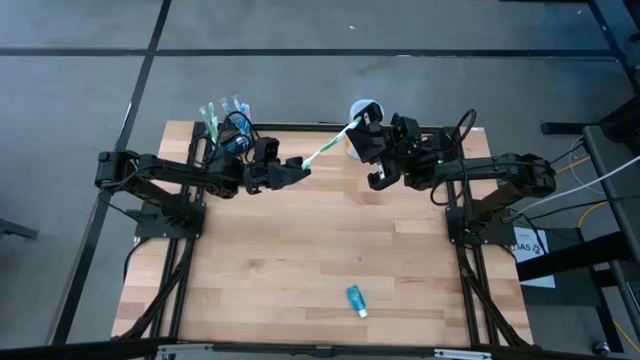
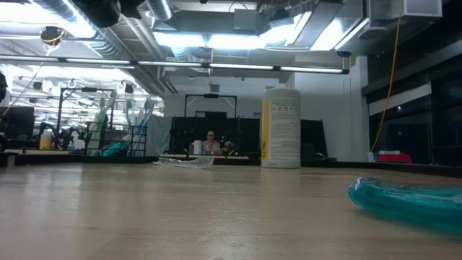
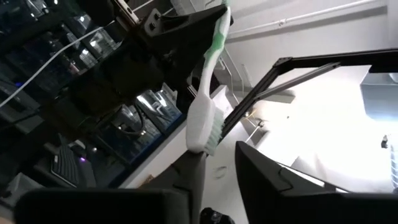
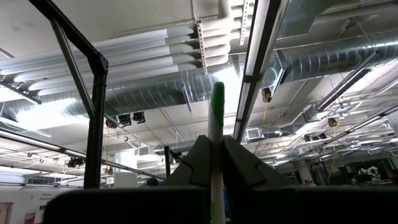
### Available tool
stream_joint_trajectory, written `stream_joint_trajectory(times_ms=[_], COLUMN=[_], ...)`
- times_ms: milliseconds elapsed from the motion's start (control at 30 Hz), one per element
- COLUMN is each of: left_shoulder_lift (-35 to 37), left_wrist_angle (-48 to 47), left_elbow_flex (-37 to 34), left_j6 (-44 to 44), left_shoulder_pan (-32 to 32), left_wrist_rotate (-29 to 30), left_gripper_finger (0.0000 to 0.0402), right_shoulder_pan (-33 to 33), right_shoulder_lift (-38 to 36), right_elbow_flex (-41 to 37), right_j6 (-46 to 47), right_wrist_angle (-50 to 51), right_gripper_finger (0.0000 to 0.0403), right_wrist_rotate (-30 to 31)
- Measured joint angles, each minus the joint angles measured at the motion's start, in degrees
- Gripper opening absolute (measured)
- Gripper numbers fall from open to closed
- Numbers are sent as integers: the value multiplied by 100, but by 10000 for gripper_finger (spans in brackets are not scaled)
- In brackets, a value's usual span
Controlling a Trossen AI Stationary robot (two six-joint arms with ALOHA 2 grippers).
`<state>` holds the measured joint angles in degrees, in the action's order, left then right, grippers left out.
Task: Pick & Place toothbrushing station
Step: Put the green toothbrush into the left section of the black organizer
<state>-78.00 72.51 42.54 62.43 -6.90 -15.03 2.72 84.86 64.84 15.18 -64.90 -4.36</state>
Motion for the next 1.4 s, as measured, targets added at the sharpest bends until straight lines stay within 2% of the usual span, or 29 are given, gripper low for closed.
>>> stream_joint_trajectory(times_ms=[100, 233, 767, 967, 1133, 1400], left_shoulder_lift=[0, 0, 0, 0, 0, 0], left_wrist_angle=[-18, -20, -21, 13, 120, 122], left_elbow_flex=[0, 0, 0, 0, 0, 3], left_j6=[1, 26, -14, -68, -19, -4], left_shoulder_pan=[0, 0, 0, 0, 37, 33], left_wrist_rotate=[10, 20, -8, -159, -255, -290], left_gripper_finger=[101, 102, 6, 3, 24, 114], right_shoulder_pan=[0, -2, -107, -111, -111, -111], right_shoulder_lift=[0, 0, 0, 0, 2, -109], right_elbow_flex=[0, 0, 0, -1, -4, -11], right_j6=[2, 24, 39, -22, -69, -213], right_wrist_angle=[13, 19, 97, 108, 118, 153], right_gripper_finger=[17, 17, 17, 17, 17, 17], right_wrist_rotate=[0, 0, 31, 31, 31, 26])
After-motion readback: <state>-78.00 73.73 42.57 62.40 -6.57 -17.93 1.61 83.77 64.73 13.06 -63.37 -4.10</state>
